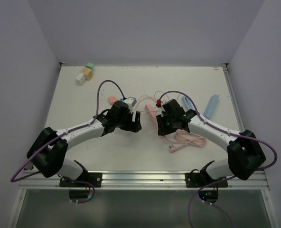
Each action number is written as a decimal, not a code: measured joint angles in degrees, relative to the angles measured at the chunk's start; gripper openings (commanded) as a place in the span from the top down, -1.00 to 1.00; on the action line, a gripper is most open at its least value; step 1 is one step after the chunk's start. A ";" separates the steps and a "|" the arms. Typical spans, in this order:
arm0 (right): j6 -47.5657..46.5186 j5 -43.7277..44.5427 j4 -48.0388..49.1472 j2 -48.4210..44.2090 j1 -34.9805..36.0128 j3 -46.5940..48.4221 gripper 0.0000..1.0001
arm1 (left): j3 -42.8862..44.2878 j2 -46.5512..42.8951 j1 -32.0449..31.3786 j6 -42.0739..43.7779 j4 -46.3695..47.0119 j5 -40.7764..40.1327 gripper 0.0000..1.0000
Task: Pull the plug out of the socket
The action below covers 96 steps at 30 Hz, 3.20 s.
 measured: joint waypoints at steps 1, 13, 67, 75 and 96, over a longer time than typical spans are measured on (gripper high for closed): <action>0.00 -0.02 -0.13 0.00 0.00 0.00 1.00 | 0.61 2.29 -0.74 -0.33 0.66 -0.66 -0.64; 0.00 -0.26 -1.25 -2.78 -0.02 -0.07 1.00 | 14.12 21.77 -1.95 -3.78 7.02 -15.15 -0.64; 10.03 10.93 5.25 7.98 -34.10 10.36 -0.72 | 3.87 -4.66 19.47 -10.19 -4.13 -18.47 -0.86; 11.58 -0.22 7.76 -4.85 -33.48 8.98 -0.73 | -8.17 -6.40 23.87 -16.74 -5.53 -26.99 -0.38; 11.08 -10.34 8.98 -8.70 -30.86 4.70 -0.73 | 6.10 14.93 11.80 -28.37 -0.24 -16.79 -0.33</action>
